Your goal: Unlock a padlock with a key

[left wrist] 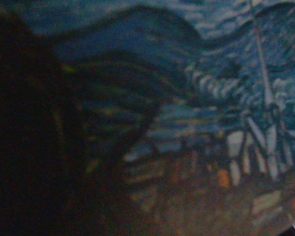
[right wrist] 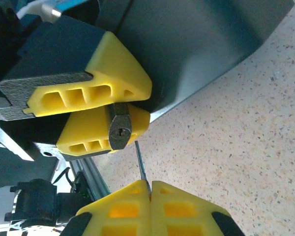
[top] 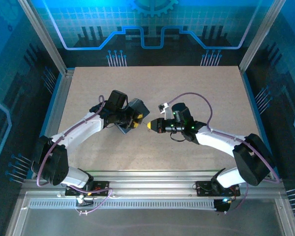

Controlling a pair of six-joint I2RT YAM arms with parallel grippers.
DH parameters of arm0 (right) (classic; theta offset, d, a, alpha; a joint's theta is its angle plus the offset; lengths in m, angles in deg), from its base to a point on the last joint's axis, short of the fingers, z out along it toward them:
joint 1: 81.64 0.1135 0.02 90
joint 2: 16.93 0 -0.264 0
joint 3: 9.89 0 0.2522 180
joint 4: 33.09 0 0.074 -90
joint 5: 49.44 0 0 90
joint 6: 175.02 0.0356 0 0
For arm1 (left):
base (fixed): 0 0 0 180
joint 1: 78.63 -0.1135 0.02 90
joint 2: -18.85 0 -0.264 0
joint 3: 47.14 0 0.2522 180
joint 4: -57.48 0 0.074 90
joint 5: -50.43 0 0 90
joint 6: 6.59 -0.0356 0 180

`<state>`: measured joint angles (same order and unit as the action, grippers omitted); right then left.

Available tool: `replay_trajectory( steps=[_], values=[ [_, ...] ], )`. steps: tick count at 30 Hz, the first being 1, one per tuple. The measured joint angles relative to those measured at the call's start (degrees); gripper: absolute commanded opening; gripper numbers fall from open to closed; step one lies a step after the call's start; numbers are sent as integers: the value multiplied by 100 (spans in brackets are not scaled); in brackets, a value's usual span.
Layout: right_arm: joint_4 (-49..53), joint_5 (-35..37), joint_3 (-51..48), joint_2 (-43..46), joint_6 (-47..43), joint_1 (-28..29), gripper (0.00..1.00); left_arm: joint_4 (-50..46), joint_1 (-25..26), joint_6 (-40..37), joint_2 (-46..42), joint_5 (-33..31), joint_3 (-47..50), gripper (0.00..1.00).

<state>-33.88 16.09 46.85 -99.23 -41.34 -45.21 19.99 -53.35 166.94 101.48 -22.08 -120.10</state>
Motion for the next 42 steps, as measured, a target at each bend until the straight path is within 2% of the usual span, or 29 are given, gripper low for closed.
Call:
replay_trajectory(
  steps=[29,42],
  values=[
    [-450,-114,-24,-173,66,52,0,37,-4,59,0,-9,48,0],
    [-535,48,-24,-205,42,127,0,44,-11,59,0,-13,52,0]
  ],
)
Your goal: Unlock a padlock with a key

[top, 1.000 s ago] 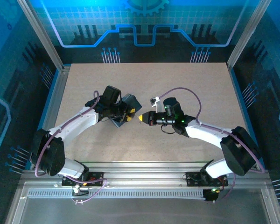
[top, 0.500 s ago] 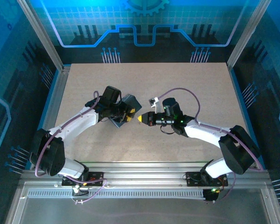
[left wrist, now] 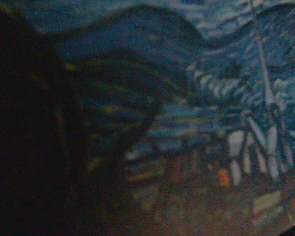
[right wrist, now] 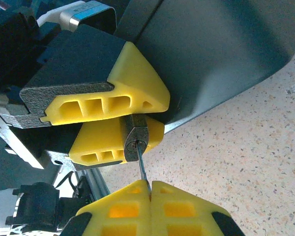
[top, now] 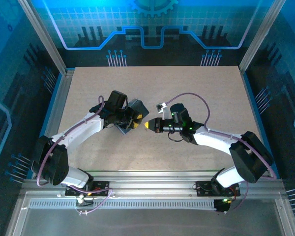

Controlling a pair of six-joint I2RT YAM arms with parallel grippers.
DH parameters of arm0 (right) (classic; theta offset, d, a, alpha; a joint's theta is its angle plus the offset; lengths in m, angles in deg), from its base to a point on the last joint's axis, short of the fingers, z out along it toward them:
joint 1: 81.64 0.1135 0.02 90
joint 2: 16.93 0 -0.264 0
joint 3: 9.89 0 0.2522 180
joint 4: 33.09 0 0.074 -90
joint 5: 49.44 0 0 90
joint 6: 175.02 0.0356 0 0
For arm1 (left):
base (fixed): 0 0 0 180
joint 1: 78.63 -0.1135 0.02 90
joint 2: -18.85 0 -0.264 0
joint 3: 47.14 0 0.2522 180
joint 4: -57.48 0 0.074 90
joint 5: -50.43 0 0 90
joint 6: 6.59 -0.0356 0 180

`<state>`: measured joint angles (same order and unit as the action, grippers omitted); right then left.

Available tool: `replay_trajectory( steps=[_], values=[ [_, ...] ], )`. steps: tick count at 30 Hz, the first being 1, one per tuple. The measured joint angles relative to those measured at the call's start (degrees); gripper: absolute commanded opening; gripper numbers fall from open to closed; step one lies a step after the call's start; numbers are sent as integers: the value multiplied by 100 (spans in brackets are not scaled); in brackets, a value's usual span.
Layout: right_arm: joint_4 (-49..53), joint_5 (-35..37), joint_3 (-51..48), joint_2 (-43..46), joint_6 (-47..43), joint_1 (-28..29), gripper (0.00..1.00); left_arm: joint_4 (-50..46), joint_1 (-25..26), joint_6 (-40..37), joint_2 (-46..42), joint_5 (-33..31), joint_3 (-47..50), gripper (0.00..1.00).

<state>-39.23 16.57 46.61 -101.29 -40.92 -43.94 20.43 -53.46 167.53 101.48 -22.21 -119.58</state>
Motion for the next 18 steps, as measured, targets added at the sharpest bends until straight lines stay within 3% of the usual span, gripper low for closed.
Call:
replay_trajectory(
  steps=[18],
  values=[
    [-428,254,-96,0,-227,105,0,46,-48,-120,-61,-22,0,0]
  ],
)
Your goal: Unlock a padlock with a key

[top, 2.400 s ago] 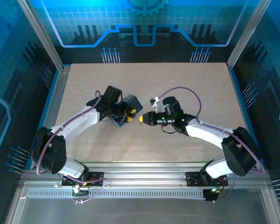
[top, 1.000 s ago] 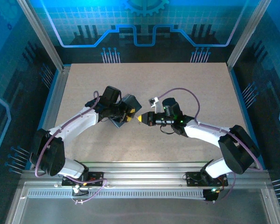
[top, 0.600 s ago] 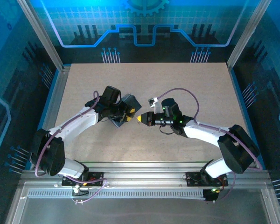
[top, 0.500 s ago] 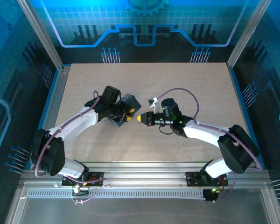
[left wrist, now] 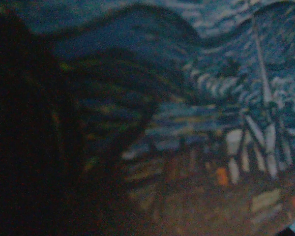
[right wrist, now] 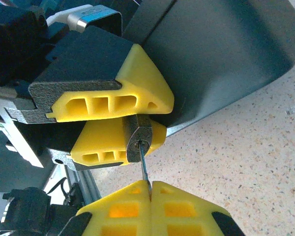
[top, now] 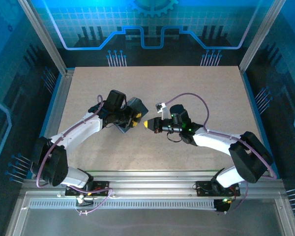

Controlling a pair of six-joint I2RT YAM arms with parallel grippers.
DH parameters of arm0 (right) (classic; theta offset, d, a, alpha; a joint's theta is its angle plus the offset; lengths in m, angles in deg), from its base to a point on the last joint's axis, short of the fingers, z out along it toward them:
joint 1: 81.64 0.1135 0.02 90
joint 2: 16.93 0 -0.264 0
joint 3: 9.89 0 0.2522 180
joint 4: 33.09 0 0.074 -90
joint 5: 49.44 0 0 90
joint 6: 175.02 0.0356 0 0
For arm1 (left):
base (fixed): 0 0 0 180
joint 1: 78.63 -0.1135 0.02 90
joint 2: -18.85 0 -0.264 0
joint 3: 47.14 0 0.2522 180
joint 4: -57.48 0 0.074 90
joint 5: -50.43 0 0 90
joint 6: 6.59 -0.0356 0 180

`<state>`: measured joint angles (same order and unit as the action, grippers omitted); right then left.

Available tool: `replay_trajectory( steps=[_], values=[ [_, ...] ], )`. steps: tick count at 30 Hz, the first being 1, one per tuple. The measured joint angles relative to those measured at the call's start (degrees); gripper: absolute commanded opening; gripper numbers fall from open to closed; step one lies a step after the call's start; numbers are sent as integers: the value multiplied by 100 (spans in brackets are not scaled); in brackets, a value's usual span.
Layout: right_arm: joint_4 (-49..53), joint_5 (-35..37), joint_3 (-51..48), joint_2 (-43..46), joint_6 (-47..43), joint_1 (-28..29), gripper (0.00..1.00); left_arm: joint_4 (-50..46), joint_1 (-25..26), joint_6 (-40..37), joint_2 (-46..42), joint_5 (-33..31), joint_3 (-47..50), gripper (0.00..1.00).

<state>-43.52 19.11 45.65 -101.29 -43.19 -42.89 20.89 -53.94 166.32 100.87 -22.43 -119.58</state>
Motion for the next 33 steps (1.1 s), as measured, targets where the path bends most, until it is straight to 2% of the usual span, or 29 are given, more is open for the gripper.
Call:
replay_trajectory(
  steps=[7,20,33],
  values=[
    [-149,61,-87,0,-315,101,0,-234,-11,-243,0,2,-76,0],
    [-120,535,-87,0,-656,411,0,-400,-22,-247,0,-83,-81,0],
    [-210,472,-42,-155,-658,437,0,-422,-42,-334,0,-131,-85,0]
  ],
)
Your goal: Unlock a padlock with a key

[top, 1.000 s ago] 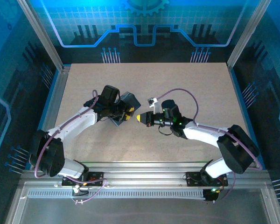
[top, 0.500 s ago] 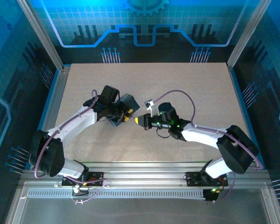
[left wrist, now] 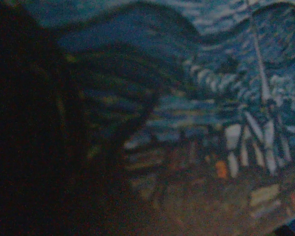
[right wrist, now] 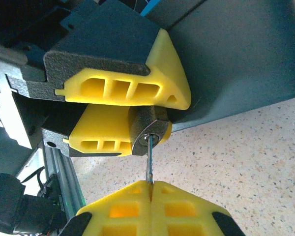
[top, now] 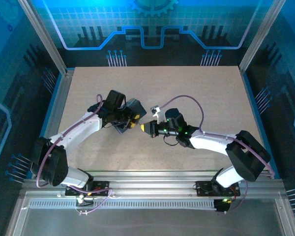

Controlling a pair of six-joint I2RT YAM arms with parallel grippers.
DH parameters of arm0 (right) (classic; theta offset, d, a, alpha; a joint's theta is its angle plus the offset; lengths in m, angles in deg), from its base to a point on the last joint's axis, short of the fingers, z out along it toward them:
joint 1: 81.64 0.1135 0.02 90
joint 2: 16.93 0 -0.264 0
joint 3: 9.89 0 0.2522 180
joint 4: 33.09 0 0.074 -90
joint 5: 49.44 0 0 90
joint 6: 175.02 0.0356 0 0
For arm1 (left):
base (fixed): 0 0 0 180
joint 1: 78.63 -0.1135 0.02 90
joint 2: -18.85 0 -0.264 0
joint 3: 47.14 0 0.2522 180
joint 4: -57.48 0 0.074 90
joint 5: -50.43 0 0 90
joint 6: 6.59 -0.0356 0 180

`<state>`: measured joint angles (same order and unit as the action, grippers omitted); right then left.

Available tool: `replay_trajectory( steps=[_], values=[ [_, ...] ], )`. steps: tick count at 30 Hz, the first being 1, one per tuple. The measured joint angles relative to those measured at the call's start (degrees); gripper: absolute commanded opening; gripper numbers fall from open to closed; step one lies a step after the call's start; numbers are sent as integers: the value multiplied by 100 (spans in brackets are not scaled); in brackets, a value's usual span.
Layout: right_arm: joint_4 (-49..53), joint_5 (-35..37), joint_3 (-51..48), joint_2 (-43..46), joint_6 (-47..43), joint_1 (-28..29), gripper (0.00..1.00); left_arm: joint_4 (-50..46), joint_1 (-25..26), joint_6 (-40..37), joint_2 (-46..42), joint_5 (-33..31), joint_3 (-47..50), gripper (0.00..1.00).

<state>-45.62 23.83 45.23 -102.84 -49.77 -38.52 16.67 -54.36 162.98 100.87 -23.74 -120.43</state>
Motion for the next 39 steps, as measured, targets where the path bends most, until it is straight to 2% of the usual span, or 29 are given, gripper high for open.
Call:
replay_trajectory(
  steps=[15,27,39],
  values=[
    [334,-179,175,125,-570,37,0,-678,-7,-501,2,-44,-376,0],
    [-208,-1165,269,-363,291,-341,0,-898,-28,-778,55,-192,-494,0],
    [24,-1246,699,-614,387,-343,0,-1008,-57,-796,114,-203,-564,0]
  ],
)
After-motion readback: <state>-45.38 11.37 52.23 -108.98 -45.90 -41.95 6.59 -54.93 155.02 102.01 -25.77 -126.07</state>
